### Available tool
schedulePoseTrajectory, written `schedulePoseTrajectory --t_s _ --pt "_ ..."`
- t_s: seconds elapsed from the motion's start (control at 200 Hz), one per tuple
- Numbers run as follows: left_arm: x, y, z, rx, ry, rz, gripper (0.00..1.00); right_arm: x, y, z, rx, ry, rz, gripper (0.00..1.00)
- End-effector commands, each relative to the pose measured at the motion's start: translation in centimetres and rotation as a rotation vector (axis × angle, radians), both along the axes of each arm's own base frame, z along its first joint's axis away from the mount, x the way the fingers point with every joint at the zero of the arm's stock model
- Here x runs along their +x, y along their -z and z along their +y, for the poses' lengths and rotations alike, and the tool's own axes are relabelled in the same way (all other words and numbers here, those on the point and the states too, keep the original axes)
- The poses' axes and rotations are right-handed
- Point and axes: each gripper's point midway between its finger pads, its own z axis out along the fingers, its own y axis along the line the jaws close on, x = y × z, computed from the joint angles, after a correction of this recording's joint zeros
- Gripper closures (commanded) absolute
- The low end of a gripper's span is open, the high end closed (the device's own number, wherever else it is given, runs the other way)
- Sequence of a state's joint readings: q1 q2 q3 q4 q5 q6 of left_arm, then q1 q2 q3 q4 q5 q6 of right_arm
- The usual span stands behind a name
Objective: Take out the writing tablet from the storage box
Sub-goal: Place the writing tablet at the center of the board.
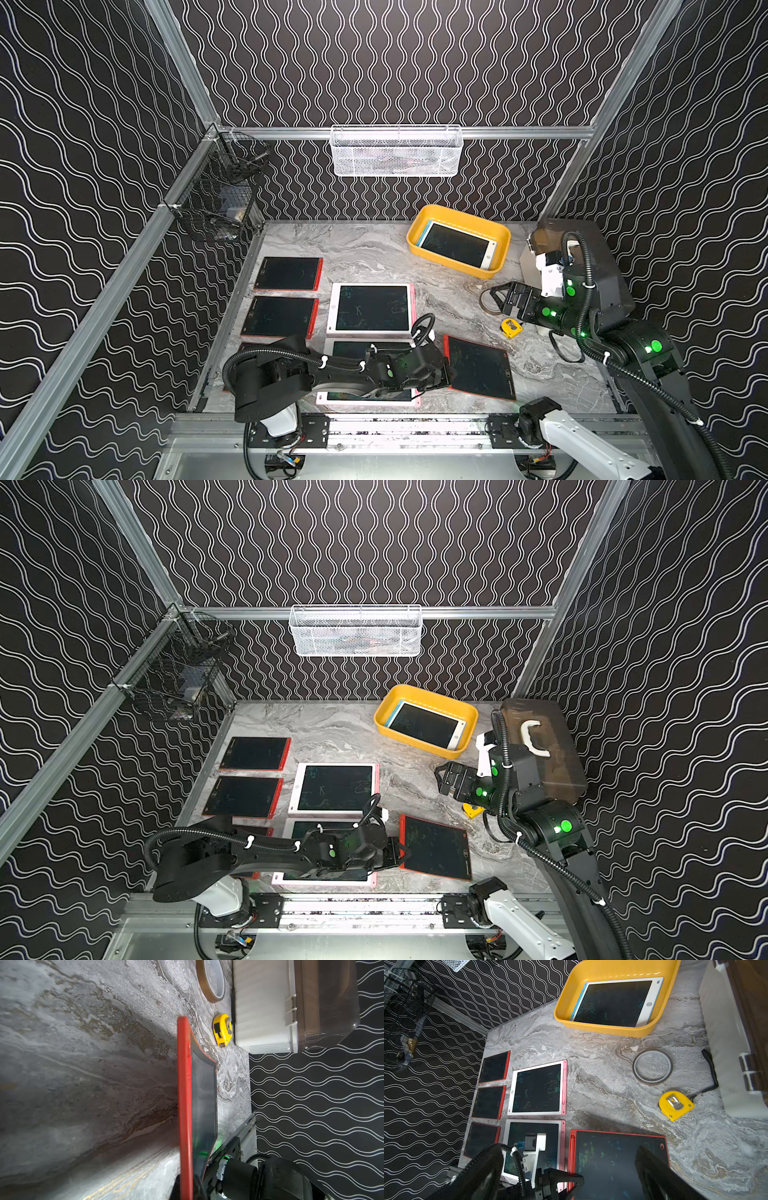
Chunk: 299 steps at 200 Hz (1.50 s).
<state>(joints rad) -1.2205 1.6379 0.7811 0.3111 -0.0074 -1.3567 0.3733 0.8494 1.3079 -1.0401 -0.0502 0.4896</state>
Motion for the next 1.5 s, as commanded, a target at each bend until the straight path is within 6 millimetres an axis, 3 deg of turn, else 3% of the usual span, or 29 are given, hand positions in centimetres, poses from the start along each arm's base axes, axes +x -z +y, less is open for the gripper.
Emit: schedulePoseTrajectory --t_s 0.0,0.21,0.57,0.851,1.276,1.491 --pt "-0.8 3.8 2.7 0.186 -0.03 0.044 1.0 -0.1 0.3 0.0 0.004 0.009 0.013 0.0" --pt "-1.6 5.1 3.0 0.202 -0.05 0.074 0.99 -0.3 0.8 -0.1 0.007 0.009 0.027 0.0" --pt "-2.0 5.9 3.7 0.289 -0.046 0.084 0.76 -0.3 1.3 -0.1 0.005 0.016 0.043 0.0" --pt "-2.0 5.3 3.6 0.333 -0.015 0.067 0.56 0.1 1.7 -0.1 0.002 0.03 0.054 0.0" --pt "-2.0 4.7 2.0 0.372 0.088 0.046 0.5 0.6 2.5 -0.6 -0.02 0.062 0.068 0.0" --pt "-1.0 1.9 3.2 0.455 0.11 -0.063 0.46 1.4 3.1 -0.9 -0.039 0.095 0.071 0.0"
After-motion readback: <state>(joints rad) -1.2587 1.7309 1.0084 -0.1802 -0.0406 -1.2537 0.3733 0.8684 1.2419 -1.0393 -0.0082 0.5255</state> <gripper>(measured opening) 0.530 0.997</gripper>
